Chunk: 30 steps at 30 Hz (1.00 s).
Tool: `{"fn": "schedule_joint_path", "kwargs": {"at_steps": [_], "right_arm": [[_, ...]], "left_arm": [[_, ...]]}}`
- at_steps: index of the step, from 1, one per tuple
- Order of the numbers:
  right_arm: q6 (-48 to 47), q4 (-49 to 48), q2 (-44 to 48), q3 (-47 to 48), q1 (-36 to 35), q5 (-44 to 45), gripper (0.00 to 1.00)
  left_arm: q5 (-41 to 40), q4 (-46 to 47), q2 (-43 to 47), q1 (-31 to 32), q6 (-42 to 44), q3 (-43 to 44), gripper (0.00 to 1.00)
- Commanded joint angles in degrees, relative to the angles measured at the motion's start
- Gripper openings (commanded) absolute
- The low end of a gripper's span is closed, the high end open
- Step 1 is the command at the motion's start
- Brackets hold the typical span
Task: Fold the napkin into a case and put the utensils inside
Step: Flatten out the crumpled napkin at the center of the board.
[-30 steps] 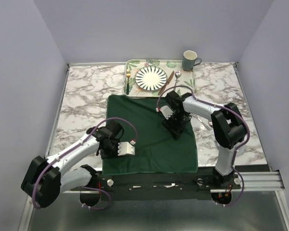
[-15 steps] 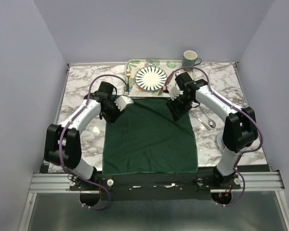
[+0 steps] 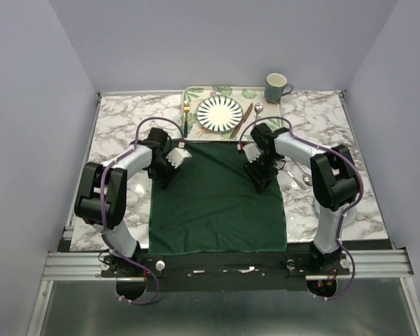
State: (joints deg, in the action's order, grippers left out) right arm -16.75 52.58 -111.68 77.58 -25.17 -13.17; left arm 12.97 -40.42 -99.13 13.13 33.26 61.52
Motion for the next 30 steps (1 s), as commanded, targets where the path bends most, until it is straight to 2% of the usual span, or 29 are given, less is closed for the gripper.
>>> {"fn": "schedule_joint_path", "kwargs": {"at_steps": [1,8,11,13,17,19,24,30], "right_arm": [[-0.7,0.5,1.5,-3.9,-0.3,-3.0,0.55],[-4.5,5.2,6.4,-8.5,-1.1,-9.8,0.55],[-5.5,6.4,9.5,-8.0,-0.8,-13.0,0.57],[-4.5,5.7,11.4,-4.8,-0.1,-11.9,0.58],[-2.2,4.5,9.7,4.8,5.8,-11.0,0.58],[-0.3,2.3,7.5,8.5,7.8,-8.2,0.58],[2.7,-1.9,2.0,17.9,12.2,-2.7,0.58],[6.0,-4.3,-5.0,23.4,13.6,1.1,0.56]], "left_arm": [[-1.0,-1.1,3.9,0.1,1.5,-4.9,0.39],[2.7,-8.2,9.6,0.1,5.7,-8.9,0.38],[5.7,-9.2,13.0,-1.6,5.8,-5.7,0.45],[8.9,-8.6,12.9,-4.6,2.8,-1.9,0.51],[13.0,-4.3,8.0,-9.6,-5.7,10.5,0.56],[12.3,-1.4,6.1,-11.0,-11.0,13.3,0.57],[10.1,3.0,-1.5,-12.7,-14.8,20.6,0.6],[7.6,4.2,-8.2,-14.1,-17.2,25.4,0.61]]}}
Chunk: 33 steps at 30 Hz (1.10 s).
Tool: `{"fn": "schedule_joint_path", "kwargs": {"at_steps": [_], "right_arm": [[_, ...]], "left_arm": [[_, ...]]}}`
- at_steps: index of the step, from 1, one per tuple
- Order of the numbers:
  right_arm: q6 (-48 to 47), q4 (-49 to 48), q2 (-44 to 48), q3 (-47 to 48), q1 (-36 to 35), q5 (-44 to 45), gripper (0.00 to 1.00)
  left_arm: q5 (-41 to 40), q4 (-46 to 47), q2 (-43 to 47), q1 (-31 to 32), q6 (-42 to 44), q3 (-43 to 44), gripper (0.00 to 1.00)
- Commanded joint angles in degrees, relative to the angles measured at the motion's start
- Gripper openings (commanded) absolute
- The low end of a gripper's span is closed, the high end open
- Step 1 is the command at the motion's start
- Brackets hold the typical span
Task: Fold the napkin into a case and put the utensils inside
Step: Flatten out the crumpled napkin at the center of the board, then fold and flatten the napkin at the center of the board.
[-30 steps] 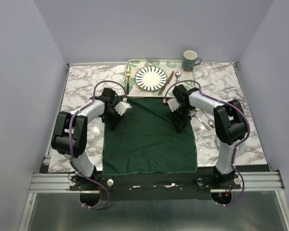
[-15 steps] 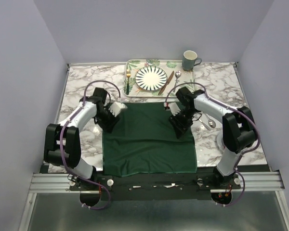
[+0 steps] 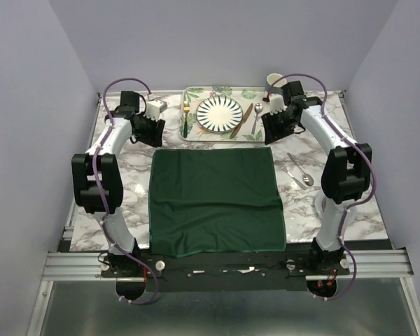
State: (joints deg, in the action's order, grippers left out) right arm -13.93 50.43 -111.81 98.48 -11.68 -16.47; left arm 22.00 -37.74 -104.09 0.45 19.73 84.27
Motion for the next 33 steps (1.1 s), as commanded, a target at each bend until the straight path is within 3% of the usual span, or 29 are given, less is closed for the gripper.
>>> {"fn": "schedule_joint_path", "kwargs": {"at_steps": [1,20,33], "right_arm": [[3.6,-2.5,-5.5,3.0,0.1,4.9,0.55],[4.3,-6.7,-13.7,2.2,0.6,7.8,0.53],[4.4,-6.8,-14.6,2.9,0.7,4.3,0.48]], "left_arm": [[-1.7,1.4,-3.8,-1.5,-3.7,3.0,0.61],[-1.8,0.0,-13.5,-2.1,-4.7,6.2,0.66],[0.0,-1.1,-15.4,-2.5,-5.5,7.6,0.68]]}}
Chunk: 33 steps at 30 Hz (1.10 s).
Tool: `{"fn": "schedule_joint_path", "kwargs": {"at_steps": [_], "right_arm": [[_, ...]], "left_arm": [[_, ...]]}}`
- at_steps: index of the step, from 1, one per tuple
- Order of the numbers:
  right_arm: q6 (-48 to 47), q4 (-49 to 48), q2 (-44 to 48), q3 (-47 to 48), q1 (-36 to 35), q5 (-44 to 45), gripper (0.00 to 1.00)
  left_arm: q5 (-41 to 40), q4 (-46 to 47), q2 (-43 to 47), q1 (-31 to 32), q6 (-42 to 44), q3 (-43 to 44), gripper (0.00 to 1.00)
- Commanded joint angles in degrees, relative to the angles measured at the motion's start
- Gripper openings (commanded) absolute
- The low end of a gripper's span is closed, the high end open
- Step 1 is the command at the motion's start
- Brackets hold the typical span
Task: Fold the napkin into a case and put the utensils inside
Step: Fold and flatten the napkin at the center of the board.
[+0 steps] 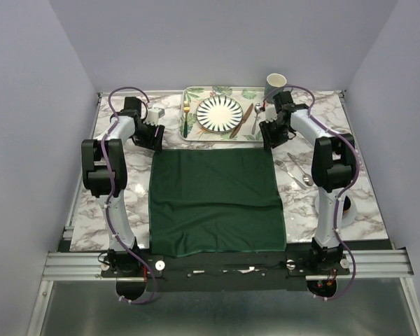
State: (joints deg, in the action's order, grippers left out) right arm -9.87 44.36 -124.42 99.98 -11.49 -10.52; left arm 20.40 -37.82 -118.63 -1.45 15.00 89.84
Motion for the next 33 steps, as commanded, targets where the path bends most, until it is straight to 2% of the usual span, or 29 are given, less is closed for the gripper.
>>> {"fn": "schedule_joint_path", "kwargs": {"at_steps": [1,12,15,16,18,19,20,33], "right_arm": [[0.7,-0.5,-2.1,1.6,0.4,-1.7,0.48],[2.0,3.9,-4.9,6.4,0.4,-1.0,0.46],[2.0,4.3,-5.3,6.9,0.4,-1.0,0.36],[1.9,4.5,-5.4,7.1,0.5,-1.0,0.29],[1.7,4.8,-5.4,7.2,0.4,-1.2,0.19],[1.4,4.8,-5.4,7.1,0.4,-1.3,0.08],[1.4,4.9,-5.3,7.0,0.4,-1.5,0.02],[0.2,2.1,-0.9,2.0,0.4,-1.4,0.01]], "left_arm": [[1.7,-0.9,-0.9,-0.7,-0.8,2.0,0.68],[1.9,-1.0,-0.9,-0.9,-0.6,2.1,0.7],[2.4,-1.1,-1.4,-1.2,-0.6,2.4,0.7],[2.5,-1.2,-1.5,-1.3,-0.6,2.4,0.7],[3.1,-1.3,-1.8,-1.8,-0.6,2.8,0.7],[3.6,-1.4,-1.9,-2.0,-0.7,2.9,0.7],[4.0,-1.5,-2.0,-2.2,-0.8,3.0,0.7],[6.0,-2.0,-1.5,-3.1,-0.2,0.8,0.7]]}}
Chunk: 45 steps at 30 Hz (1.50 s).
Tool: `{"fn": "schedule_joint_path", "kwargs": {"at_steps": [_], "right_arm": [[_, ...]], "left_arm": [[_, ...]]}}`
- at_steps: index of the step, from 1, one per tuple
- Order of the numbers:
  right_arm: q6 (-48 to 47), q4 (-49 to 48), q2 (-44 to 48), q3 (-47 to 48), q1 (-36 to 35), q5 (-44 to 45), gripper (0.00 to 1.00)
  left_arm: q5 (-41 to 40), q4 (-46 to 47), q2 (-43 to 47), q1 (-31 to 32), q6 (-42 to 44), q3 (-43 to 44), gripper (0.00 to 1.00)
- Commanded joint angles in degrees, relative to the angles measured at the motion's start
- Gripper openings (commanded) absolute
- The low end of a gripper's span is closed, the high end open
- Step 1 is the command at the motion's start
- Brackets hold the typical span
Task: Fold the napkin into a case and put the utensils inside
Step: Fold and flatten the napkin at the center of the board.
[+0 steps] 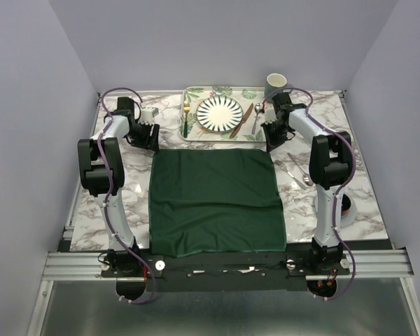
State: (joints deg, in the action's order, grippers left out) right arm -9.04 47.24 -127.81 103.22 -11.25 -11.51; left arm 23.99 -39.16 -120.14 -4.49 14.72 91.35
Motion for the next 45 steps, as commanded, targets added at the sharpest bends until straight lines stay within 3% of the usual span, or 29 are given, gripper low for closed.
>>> {"fn": "schedule_joint_path", "kwargs": {"at_steps": [1,4,8,20,45], "right_arm": [[-0.5,-0.6,2.0,-0.9,0.2,-0.2,0.06],[-1.2,3.3,-0.2,2.2,0.2,1.1,0.28],[-0.8,3.6,-0.3,1.8,0.2,0.5,0.43],[0.2,4.6,-2.3,4.3,0.3,0.7,0.38],[1.2,13.1,-8.5,14.4,0.3,3.1,0.41]], "left_arm": [[2.2,-0.7,-0.1,-0.2,0.0,-0.6,0.7],[2.0,-0.5,0.2,-0.1,0.0,-0.5,0.7],[2.1,-0.6,0.2,-0.1,-0.1,-0.3,0.7],[1.9,-0.4,-0.5,-0.1,-0.3,-0.3,0.7],[2.3,-0.4,-0.4,-0.2,0.4,0.1,0.7]]}}
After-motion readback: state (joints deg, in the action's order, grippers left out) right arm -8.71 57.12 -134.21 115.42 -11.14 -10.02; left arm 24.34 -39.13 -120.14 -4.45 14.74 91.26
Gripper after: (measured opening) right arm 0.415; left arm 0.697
